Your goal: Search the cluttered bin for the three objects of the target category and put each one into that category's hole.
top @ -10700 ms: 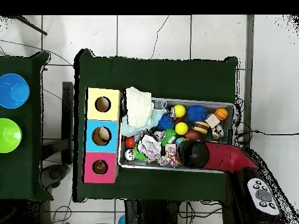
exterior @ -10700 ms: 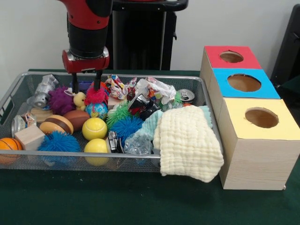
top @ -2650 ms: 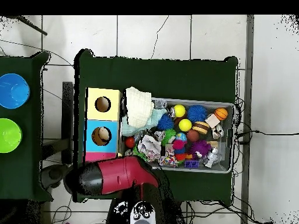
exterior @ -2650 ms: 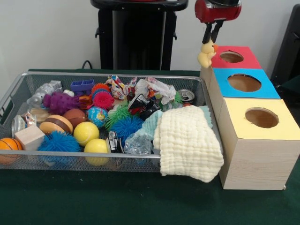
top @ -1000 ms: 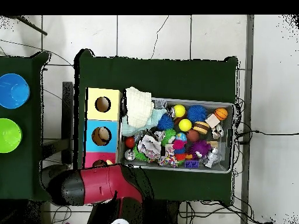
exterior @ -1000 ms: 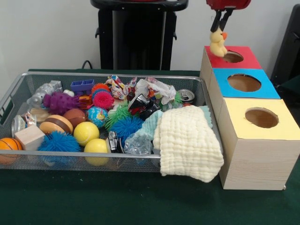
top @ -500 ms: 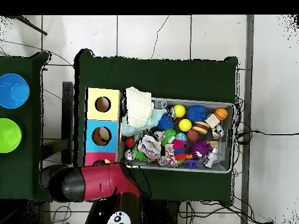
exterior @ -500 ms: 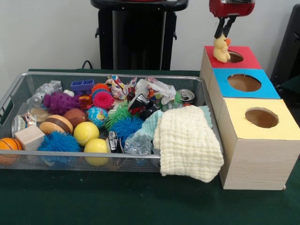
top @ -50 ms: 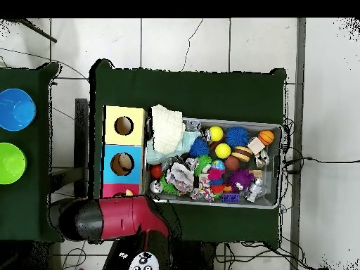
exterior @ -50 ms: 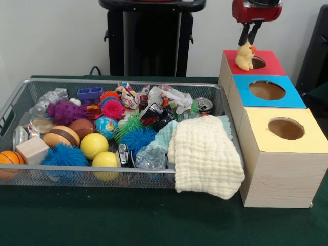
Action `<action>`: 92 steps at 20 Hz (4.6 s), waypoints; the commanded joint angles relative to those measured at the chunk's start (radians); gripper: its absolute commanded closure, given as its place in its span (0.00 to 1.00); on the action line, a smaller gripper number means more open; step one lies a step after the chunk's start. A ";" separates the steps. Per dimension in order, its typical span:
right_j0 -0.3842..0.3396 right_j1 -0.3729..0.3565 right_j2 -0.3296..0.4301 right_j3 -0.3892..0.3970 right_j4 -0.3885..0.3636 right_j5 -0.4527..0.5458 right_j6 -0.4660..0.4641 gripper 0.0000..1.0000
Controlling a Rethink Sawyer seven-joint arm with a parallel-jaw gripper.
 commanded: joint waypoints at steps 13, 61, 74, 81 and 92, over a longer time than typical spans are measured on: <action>0.014 0.030 0.048 0.011 0.122 -0.037 0.237 1.00; 0.134 0.092 -0.092 -0.098 0.089 0.023 0.260 1.00; 0.121 0.093 -0.073 -0.054 0.112 -0.056 0.237 1.00; 0.116 0.097 -0.076 -0.065 0.101 0.004 0.218 0.00; 0.107 0.087 -0.092 -0.070 0.081 0.015 0.200 0.00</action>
